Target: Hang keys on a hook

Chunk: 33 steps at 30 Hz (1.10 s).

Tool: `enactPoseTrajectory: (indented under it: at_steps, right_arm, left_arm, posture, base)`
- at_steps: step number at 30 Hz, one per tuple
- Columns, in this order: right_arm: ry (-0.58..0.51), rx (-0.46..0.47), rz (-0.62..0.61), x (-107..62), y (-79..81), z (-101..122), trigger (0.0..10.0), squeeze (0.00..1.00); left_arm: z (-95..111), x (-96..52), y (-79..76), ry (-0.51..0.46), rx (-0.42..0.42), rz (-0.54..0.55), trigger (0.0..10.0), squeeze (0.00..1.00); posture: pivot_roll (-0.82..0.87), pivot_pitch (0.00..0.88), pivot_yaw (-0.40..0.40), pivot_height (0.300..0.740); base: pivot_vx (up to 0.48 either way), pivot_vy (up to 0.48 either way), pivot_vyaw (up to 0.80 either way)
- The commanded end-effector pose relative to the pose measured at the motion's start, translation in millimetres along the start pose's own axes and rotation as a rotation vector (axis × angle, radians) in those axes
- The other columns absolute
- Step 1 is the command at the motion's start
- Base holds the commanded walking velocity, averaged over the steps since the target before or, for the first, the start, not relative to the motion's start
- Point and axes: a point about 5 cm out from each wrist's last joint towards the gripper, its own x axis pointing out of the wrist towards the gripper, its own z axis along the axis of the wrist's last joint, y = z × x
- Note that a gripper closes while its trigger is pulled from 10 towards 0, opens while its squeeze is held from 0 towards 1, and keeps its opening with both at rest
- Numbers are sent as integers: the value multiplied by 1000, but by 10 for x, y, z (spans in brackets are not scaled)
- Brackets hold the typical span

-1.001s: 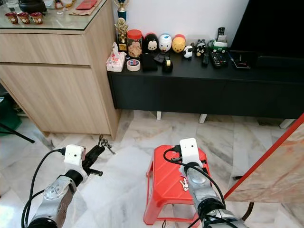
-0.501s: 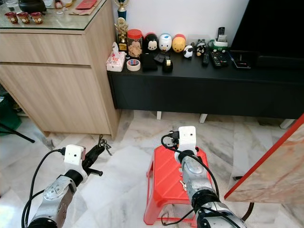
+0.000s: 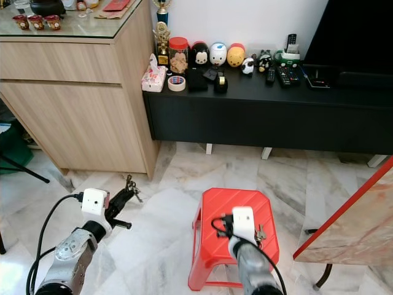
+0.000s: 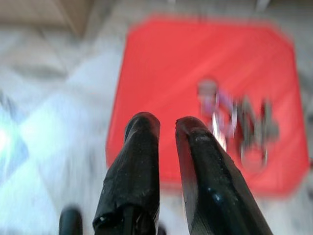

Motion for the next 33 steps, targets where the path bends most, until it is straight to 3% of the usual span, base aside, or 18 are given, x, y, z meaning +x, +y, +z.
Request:
enactPoseTrajectory:
  at_steps: [1, 6, 9, 15, 19, 22, 24, 28, 33]
  right_arm:
    - [28, 2, -2, -14, 1, -64, 10000, 0]
    - [104, 57, -70, -92, -76, -301, 10000, 0]
    - [149, 134, -119, -144, -130, -432, 10000, 0]
    - [199, 144, -140, -183, -147, -536, 10000, 0]
    - [280, 231, -174, -271, -154, -742, 10000, 0]
    - [284, 234, -174, -284, -152, -767, 10000, 0]
    - [256, 328, -206, -305, -181, -789, 10000, 0]
    - [248, 350, -219, -313, -197, -796, 10000, 0]
    - [273, 347, -254, -383, -327, -881, 10000, 0]
  left_arm:
    - [-66, -33, -20, 18, -2, 6, 10000, 0]
    - [-99, -33, -52, 30, -10, 11, 10000, 0]
    - [-116, -31, -65, 31, -19, 16, 10000, 0]
    - [-113, -26, -72, 30, -18, 15, 10000, 0]
    - [-107, -20, -70, 30, -9, 12, 10000, 0]
    - [-106, -19, -71, 30, -8, 12, 10000, 0]
    - [-127, -20, -82, 45, 8, 10, 10000, 0]
    - [-134, -22, -82, 50, 11, 11, 10000, 0]
    - [-131, -8, -76, 48, -9, 17, 10000, 0]
  posture:
    - [20, 0, -45, 740]
    - [16, 0, -47, 740]
    - [8, 0, -47, 740]
    - [16, 0, -47, 740]
    - [19, 0, -45, 740]
    - [14, 0, -44, 740]
    - [5, 0, -34, 740]
    - [5, 0, -34, 740]
    - [4, 0, -35, 740]
  base:
    - [0, 0, 0]
    - [0, 0, 0]
    - [0, 0, 0]
    - [0, 0, 0]
    - [0, 0, 0]
    - [0, 0, 0]
    - [0, 0, 0]
    - [0, 0, 0]
    - [0, 0, 0]
